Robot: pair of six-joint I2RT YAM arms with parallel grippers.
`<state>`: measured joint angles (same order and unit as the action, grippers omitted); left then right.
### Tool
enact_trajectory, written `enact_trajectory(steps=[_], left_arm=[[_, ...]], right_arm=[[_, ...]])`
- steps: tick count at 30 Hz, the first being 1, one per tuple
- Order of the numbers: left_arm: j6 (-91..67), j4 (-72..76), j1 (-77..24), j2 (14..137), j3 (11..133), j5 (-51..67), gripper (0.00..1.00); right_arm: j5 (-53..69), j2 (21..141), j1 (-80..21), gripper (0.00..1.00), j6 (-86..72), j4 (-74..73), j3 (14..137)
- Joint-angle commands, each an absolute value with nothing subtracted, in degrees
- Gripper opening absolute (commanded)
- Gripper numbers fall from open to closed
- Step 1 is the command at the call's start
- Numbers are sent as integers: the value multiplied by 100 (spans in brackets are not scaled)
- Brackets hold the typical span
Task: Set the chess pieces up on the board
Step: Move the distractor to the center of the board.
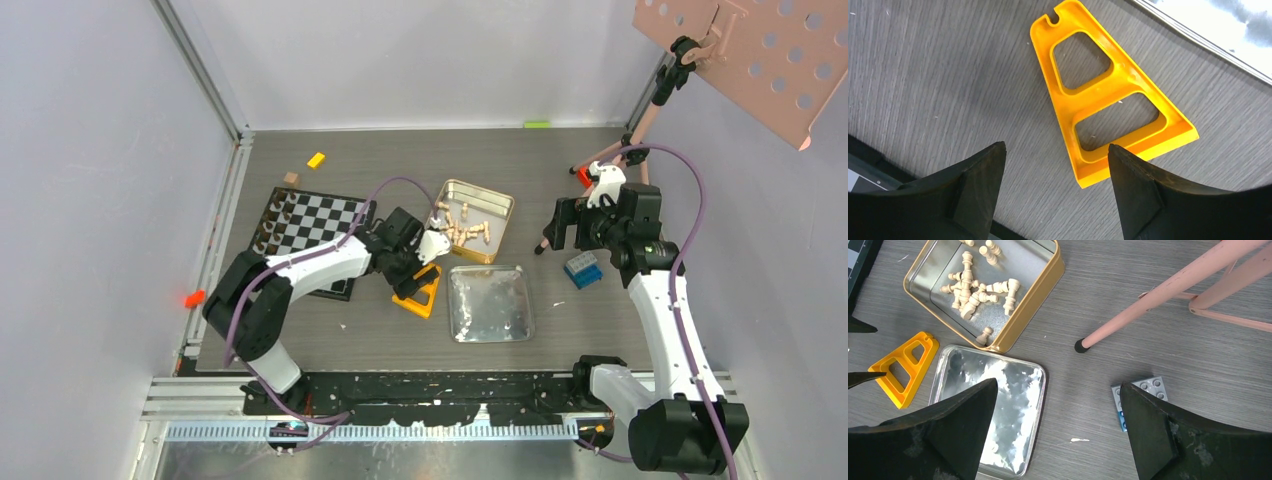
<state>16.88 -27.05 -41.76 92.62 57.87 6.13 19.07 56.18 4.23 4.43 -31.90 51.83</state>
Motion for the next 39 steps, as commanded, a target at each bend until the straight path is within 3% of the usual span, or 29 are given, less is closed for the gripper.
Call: enact_trajectory(steps=[1, 9, 15, 20, 27, 34, 36, 39], left_arm=[[1567, -2737, -4230, 9465, 6087, 504, 76], [1724, -2613, -4263, 9671, 5835, 61, 51], [1450, -2901, -3677, 9740, 6101, -301, 16], [1264, -3099, -2964, 9770, 6378, -281, 5], [972, -3098, -2769, 10706, 7691, -418, 3], [582, -3876, -2650, 12583, 10902, -802, 5], [404, -4174, -2580, 13049, 11747, -846, 17], [287, -4632, -2524, 13368, 12519, -607, 43]], right_arm=[[2061, 5597, 448, 99, 542, -3112, 5206], [2031, 5638, 448, 100, 592, -3136, 5207], [2013, 5715, 448, 100, 598, -3158, 5231], [1985, 5735, 448, 100, 622, -3164, 5238], [1977, 5844, 448, 100, 632, -3166, 5255], [2009, 5947, 449, 100, 630, -3202, 5255], [2058, 5950, 448, 100, 629, -3208, 5256], [2279, 5969, 442, 100, 783, -3401, 5310]])
